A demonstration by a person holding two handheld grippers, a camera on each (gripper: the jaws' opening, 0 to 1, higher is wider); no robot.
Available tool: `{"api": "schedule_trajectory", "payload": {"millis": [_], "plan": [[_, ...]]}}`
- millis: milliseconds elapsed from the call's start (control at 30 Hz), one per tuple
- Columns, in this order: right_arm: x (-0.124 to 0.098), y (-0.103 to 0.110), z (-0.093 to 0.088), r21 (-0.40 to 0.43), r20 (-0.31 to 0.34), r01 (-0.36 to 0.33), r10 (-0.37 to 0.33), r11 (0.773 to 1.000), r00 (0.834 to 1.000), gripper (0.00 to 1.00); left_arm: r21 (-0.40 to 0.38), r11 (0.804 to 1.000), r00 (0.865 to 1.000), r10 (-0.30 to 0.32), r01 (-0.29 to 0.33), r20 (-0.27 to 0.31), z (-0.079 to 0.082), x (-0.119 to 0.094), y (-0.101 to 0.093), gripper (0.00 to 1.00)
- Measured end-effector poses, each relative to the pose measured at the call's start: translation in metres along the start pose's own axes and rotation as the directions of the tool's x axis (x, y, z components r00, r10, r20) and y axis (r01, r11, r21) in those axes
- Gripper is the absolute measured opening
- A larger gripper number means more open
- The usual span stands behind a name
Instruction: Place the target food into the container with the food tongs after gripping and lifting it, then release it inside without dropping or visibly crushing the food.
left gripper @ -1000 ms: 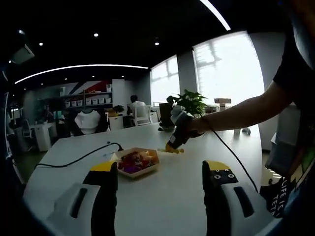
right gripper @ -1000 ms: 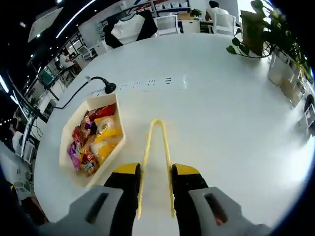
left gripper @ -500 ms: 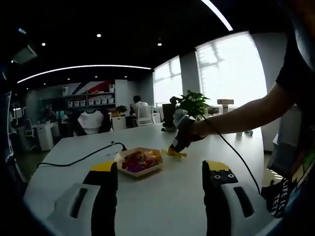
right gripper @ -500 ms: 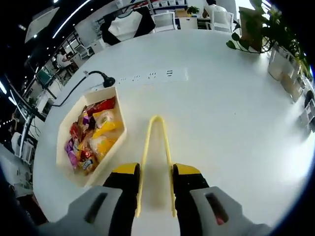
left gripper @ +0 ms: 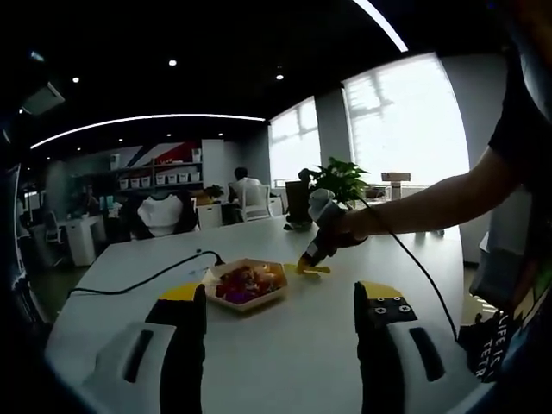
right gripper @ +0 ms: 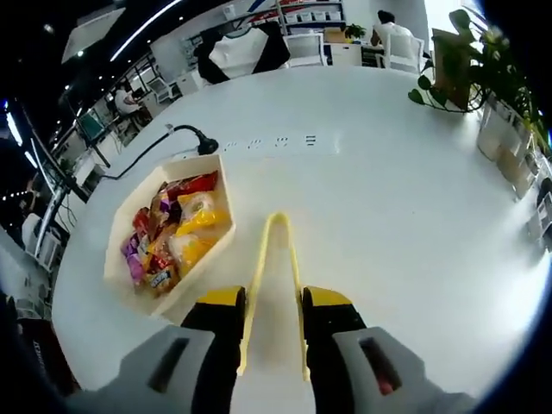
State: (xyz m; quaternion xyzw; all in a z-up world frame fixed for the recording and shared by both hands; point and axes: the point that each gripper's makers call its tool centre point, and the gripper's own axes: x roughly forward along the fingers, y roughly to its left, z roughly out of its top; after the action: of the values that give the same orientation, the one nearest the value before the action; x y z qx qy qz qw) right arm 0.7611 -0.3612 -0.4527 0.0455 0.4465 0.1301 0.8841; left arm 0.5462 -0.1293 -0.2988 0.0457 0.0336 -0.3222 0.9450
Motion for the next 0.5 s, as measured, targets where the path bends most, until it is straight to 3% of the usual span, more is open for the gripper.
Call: {"api": "schedule_trajectory", "payload": {"millis": [100, 233, 367, 500], "plan": [[-0.001, -0.002, 0.005, 0.005, 0.009, -0.011, 0.011, 1.0, 1.0, 0.14, 0.01, 1.0, 1.0, -0.001, 0.001, 0.001, 0.003, 0.0, 0.0, 0.74], [-0.008, 0.008, 0.017, -0.032, 0.087, -0.046, 0.049, 0.998, 0.995, 0.17, 0.02, 1.0, 1.0, 0.005, -0.006, 0.01, 0.008, -0.001, 0.0, 0.74], [-0.027, 0.034, 0.023, -0.047, 0.183, -0.156, 0.162, 0.987, 0.97, 0.2, 0.022, 1.0, 1.0, 0.007, -0.007, 0.02, 0.013, -0.003, -0.001, 0.74], [-0.044, 0.032, 0.022, -0.009, 0.252, -0.148, 0.146, 0.989, 0.957, 0.25, 0.025, 1.0, 1.0, 0.006, -0.007, 0.015, 0.013, -0.003, -0.002, 0.74]]}}
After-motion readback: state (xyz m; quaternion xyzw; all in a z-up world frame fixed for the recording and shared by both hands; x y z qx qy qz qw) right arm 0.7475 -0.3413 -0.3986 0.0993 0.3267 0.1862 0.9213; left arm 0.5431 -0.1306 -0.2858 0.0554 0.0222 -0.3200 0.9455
